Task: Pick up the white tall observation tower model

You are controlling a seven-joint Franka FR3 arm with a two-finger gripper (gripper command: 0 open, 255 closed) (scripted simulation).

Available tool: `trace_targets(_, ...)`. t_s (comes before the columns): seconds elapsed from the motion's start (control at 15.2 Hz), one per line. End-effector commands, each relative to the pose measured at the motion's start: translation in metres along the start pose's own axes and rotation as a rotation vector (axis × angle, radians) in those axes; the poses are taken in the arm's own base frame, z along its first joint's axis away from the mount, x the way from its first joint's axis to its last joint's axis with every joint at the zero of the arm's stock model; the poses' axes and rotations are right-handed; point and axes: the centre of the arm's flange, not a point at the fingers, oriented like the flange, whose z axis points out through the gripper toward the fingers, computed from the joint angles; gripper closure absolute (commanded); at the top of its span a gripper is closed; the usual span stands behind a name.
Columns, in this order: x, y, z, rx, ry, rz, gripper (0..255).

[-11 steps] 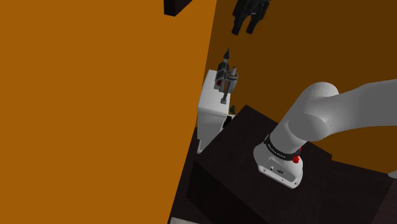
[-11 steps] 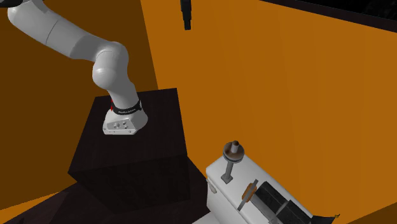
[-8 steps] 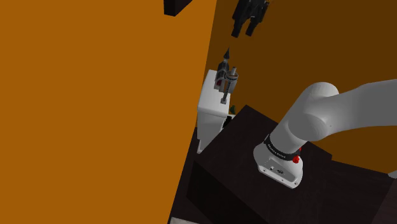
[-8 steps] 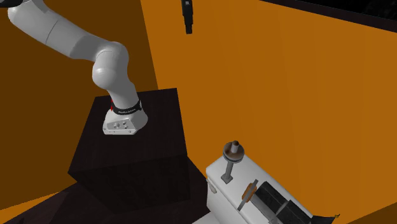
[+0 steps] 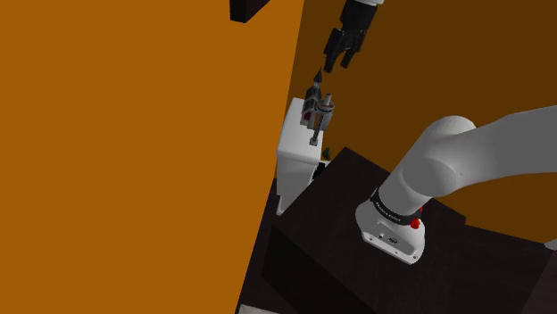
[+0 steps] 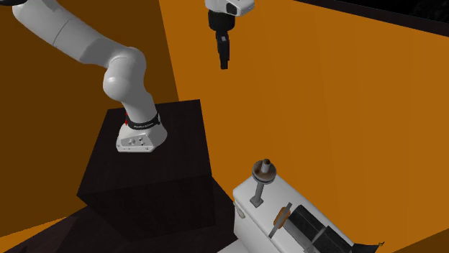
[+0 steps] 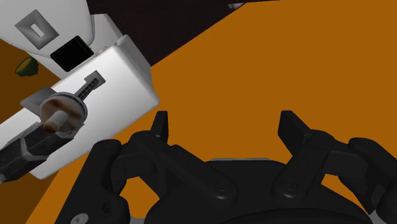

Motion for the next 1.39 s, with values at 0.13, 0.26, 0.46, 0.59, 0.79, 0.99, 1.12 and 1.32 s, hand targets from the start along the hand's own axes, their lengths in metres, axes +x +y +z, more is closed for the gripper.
trace_targets(0.13, 0.011, 0.037, 0.036, -0.018, -0.005, -0.006, 0)
trace_targets(0.26, 0.018, 0.055, 0.052, -0.026, -0.008, -0.008, 0)
trace_targets(0.46, 0.027, 0.083, 0.077, -0.038, -0.013, -0.011, 0)
trace_targets(0.59, 0.033, 0.101, 0.094, -0.047, -0.016, -0.013, 0)
trace_targets(0.79, 0.043, 0.130, 0.118, -0.059, -0.020, -0.017, 0)
trace_targets(0.99, 0.052, 0.158, 0.142, -0.072, -0.025, -0.020, 0)
trace_targets(1.12, 0.058, 0.177, 0.158, -0.080, -0.028, -0.022, 0)
trace_targets(1.32, 0.067, 0.206, 0.181, -0.093, -0.032, -0.026, 0)
